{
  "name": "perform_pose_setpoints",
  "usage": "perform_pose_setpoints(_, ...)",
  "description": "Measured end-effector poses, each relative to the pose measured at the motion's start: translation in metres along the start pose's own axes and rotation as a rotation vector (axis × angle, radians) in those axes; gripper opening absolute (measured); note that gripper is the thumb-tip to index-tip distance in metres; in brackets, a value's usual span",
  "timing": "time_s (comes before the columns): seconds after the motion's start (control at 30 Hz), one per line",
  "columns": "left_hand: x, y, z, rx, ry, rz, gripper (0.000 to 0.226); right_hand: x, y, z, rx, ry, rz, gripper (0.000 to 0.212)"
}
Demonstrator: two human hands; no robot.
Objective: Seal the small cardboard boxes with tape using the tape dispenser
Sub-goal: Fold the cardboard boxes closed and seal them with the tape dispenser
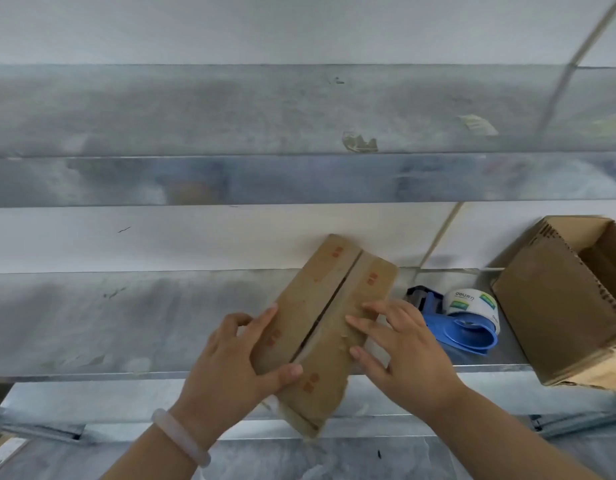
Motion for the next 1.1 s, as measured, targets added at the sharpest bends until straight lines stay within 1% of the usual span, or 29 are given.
perform_pose_setpoints(0.07,0.015,0.016,0.006,0.04,-0.101,0.122,0.107,0.008,0.01,0.002,0.063,-0.148,-0.07,0.059)
perform_pose_setpoints(0.13,0.03,0.033,0.013,0.086,-0.233,0.163,0.114,0.01,0.021,0.0,0.113,-0.264,-0.144,0.063)
perform_pose_setpoints(0.17,0.035,0.039,0.016,0.102,-0.253,0.141,0.117,0.008,0.025,0.0,0.125,-0.296,-0.164,0.061)
perform_pose_setpoints(0.23,0.041,0.048,0.019,0.103,-0.2,0.098,0.117,0.004,0.033,0.001,0.143,-0.352,-0.155,0.058)
perform_pose_setpoints(0.3,0.047,0.055,0.018,0.09,-0.12,0.118,0.115,-0.002,0.045,0.002,0.161,-0.357,-0.089,0.06)
perform_pose_setpoints(0.37,0.054,0.059,0.015,0.056,-0.064,0.197,0.116,-0.017,0.07,0.0,0.232,-0.274,-0.062,0.058)
perform_pose_setpoints(0.43,0.059,0.063,0.008,0.029,-0.027,0.246,0.115,-0.038,0.104,-0.001,0.339,-0.162,-0.094,0.058)
perform_pose_setpoints(0.5,0.063,0.067,0.001,0.016,-0.014,0.251,0.116,-0.054,0.142,-0.003,0.434,-0.112,-0.102,0.067)
perform_pose_setpoints(0.57,0.067,0.071,-0.003,-0.005,-0.018,0.251,0.117,-0.058,0.178,-0.009,0.538,-0.161,-0.087,0.083)
perform_pose_setpoints(0.63,0.069,0.074,-0.004,-0.035,0.001,0.256,0.117,-0.052,0.202,-0.014,0.636,-0.269,-0.135,0.098)
perform_pose_setpoints(0.67,0.07,0.075,-0.003,-0.048,0.022,0.259,0.117,-0.046,0.208,-0.015,0.647,-0.323,-0.157,0.101)
perform_pose_setpoints(0.73,0.069,0.078,0.002,-0.063,0.078,0.25,0.113,-0.036,0.212,-0.013,0.607,-0.39,-0.121,0.096)
perform_pose_setpoints(0.83,0.07,0.08,0.009,-0.091,0.15,0.193,0.102,-0.036,0.217,-0.009,0.587,-0.313,-0.12,0.08)
perform_pose_setpoints(0.9,0.071,0.083,0.013,-0.12,0.184,0.1,0.1,-0.035,0.217,-0.003,0.598,-0.29,-0.145,0.069)
perform_pose_setpoints(0.97,0.063,0.095,0.015,-0.109,0.287,-0.043,0.092,-0.032,0.215,0.005,0.614,-0.299,-0.161,0.063)
perform_pose_setpoints(1.0,0.055,0.109,0.015,-0.056,0.36,-0.108,0.082,-0.031,0.214,0.009,0.62,-0.295,-0.172,0.061)
perform_pose_setpoints(1.03,0.047,0.129,0.014,0.038,0.427,-0.158,0.071,-0.031,0.212,0.012,0.628,-0.279,-0.193,0.058)
perform_pose_setpoints(1.07,0.042,0.152,0.012,0.153,0.466,-0.178,0.059,-0.032,0.211,0.016,0.64,-0.262,-0.223,0.057)
perform_pose_setpoints(1.1,0.043,0.174,0.009,0.262,0.464,-0.174,0.05,-0.034,0.211,0.02,0.654,-0.242,-0.262,0.057)
Point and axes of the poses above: each hand's wrist, its own z-axis away from the middle knuckle, its own x-axis out of the palm, y = z × x, the point moved 8 cm from there along -z, towards the middle knuckle, and after that the axes turned 12 degrees about x, right-handed, at the moved point
